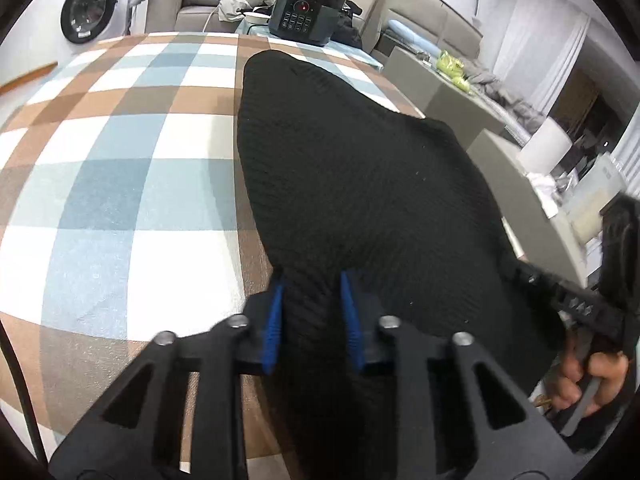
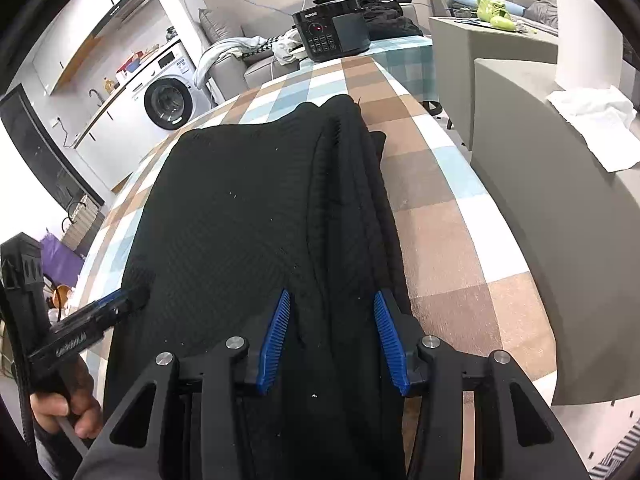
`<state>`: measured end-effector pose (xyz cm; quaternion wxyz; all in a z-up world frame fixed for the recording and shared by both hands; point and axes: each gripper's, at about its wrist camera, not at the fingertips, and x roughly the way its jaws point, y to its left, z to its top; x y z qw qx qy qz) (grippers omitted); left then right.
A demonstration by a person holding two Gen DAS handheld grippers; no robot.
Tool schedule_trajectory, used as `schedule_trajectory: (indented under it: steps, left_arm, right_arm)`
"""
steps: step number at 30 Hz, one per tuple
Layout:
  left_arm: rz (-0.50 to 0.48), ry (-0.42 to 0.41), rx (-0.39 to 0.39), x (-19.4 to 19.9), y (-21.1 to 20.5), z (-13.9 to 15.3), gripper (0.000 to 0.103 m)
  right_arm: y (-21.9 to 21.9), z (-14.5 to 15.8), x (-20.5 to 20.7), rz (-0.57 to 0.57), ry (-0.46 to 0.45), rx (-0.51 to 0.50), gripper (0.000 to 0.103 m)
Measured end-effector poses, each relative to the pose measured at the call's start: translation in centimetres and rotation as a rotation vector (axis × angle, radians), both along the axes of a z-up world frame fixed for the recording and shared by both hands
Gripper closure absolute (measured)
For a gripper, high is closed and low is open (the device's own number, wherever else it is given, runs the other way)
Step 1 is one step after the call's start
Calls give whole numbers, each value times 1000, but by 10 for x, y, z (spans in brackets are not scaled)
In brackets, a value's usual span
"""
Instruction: Fold small clothes
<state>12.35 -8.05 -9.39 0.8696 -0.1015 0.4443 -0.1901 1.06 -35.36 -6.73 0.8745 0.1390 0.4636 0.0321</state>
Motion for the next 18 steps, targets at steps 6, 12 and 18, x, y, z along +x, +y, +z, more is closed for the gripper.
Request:
schedule_trajectory:
  steps: [6, 12, 18]
  left_arm:
    - [28, -6, 13, 6, 14, -1, 88]
    - [138, -7, 45, 5, 66, 4, 88]
    - [246, -14, 104, 2, 112, 9, 88]
  right_arm:
    - [17, -1, 7, 25, 0, -7, 72]
    - [62, -2, 30, 105, 1, 19, 72]
    - [126, -1, 45, 218, 0, 8, 72]
